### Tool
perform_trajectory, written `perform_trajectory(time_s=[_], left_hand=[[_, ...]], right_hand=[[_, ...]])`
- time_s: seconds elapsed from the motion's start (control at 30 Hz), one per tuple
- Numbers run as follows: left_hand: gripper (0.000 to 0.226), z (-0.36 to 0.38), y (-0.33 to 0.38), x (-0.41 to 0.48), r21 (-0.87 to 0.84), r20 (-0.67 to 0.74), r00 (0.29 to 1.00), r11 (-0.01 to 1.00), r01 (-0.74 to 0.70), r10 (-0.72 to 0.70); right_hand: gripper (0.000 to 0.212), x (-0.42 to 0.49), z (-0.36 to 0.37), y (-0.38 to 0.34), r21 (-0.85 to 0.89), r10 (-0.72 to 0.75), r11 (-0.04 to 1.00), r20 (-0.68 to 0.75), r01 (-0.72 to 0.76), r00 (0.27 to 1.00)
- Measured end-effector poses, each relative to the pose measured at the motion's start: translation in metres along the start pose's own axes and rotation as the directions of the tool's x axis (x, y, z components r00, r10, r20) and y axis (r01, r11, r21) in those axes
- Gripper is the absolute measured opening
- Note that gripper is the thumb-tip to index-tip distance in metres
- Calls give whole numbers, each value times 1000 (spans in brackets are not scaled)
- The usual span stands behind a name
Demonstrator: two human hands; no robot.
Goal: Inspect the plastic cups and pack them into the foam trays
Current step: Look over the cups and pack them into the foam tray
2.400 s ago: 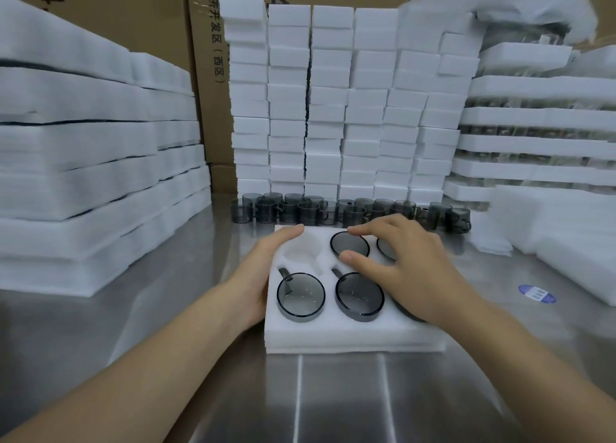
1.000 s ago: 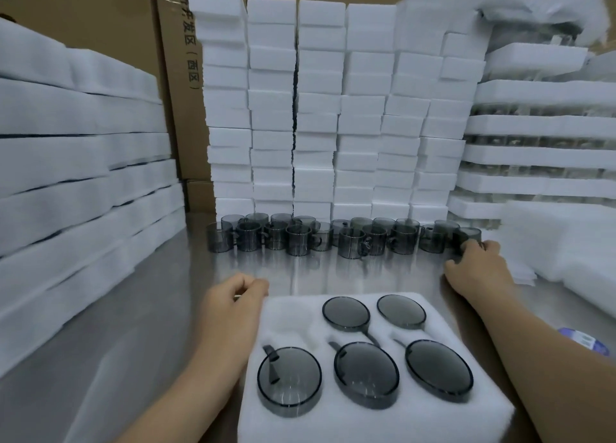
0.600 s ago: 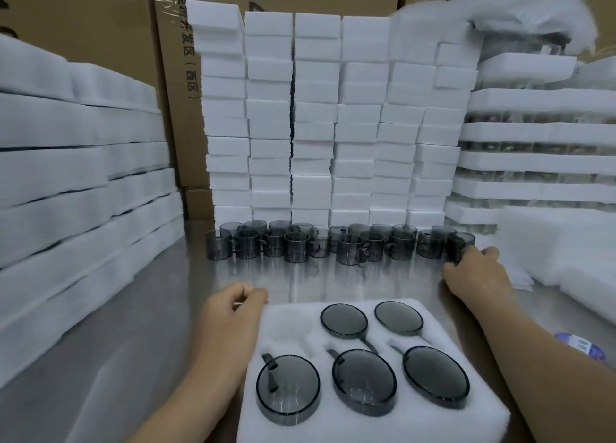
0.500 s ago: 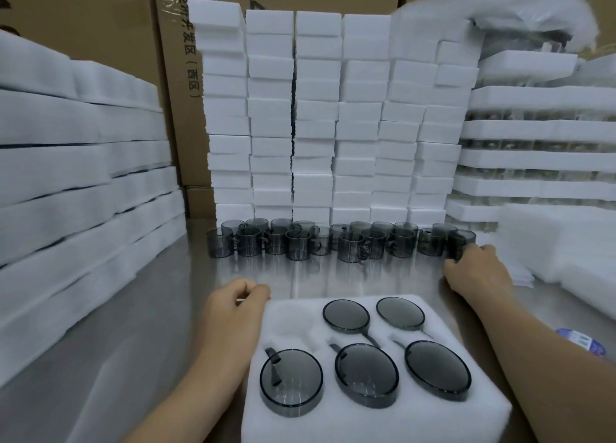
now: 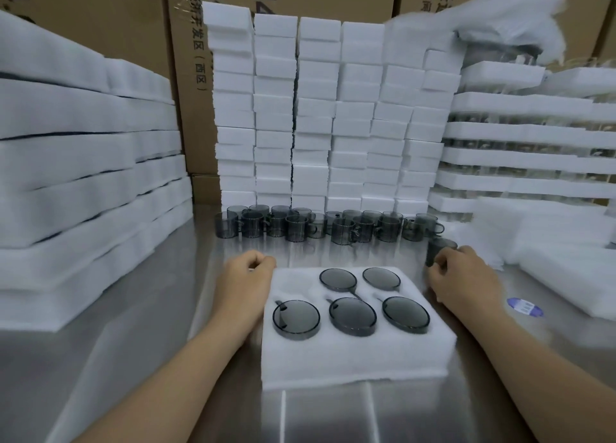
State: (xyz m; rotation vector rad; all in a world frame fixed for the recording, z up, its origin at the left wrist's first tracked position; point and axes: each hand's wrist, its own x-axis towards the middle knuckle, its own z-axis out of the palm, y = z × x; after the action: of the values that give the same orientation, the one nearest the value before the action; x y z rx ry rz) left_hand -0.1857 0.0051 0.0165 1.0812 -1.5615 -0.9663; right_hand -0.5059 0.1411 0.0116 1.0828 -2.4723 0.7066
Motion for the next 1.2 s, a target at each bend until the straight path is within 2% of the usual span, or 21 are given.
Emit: perform_trajectory(time_s=[0.17, 0.27, 0.37, 0.57, 0.67, 0.8, 0.87, 0.93, 1.03, 1.1, 1.2], left_hand=[[25, -6, -1, -4, 5, 32, 999, 1000, -30, 30], [24, -7, -1, -4, 7, 35, 998, 999, -46, 46], [25, -5, -1, -4, 14, 41, 998, 999, -38, 38], [26, -6, 4, -4, 25, 63, 997, 999, -47, 45], [25, -8, 11, -5, 11, 61, 997, 998, -55, 54], [27, -15, 21, -6, -65, 17, 997, 995, -74, 75], [28, -18, 28, -9, -90, 10, 992, 988, -123, 124], [25, -20, 36, -14, -116, -1, 978, 971, -207, 209], [14, -20, 50, -23, -194, -13, 946, 927, -321, 325], [31, -19, 58, -32, -214, 5, 916, 895, -391, 402], [64, -16, 67, -47, -200, 20, 834, 820, -537, 551]], right_hand=[[9, -21, -8, 3, -1, -71, 997, -23, 71, 997], [19, -16, -7, 3, 40, -107, 993, -4, 107, 994], [30, -11, -3, 6, 132, -39, 991, 4, 38, 999], [32, -4, 0, 9, 358, 39, 933, -11, -32, 999], [29, -2, -3, 0, 518, 144, 846, 2, -124, 990], [30, -6, -21, -25, 798, 195, 575, 80, -180, 978], [27, -13, -39, -44, 857, 136, 505, 41, -105, 990], [25, -22, -58, -66, 871, 28, 490, -54, 33, 998], [28, -42, -82, -98, 852, -141, 440, -247, 284, 959], [32, -59, -91, -116, 755, -265, 441, -406, 485, 874], [34, -78, -95, -132, 511, -420, 461, -595, 725, 686]])
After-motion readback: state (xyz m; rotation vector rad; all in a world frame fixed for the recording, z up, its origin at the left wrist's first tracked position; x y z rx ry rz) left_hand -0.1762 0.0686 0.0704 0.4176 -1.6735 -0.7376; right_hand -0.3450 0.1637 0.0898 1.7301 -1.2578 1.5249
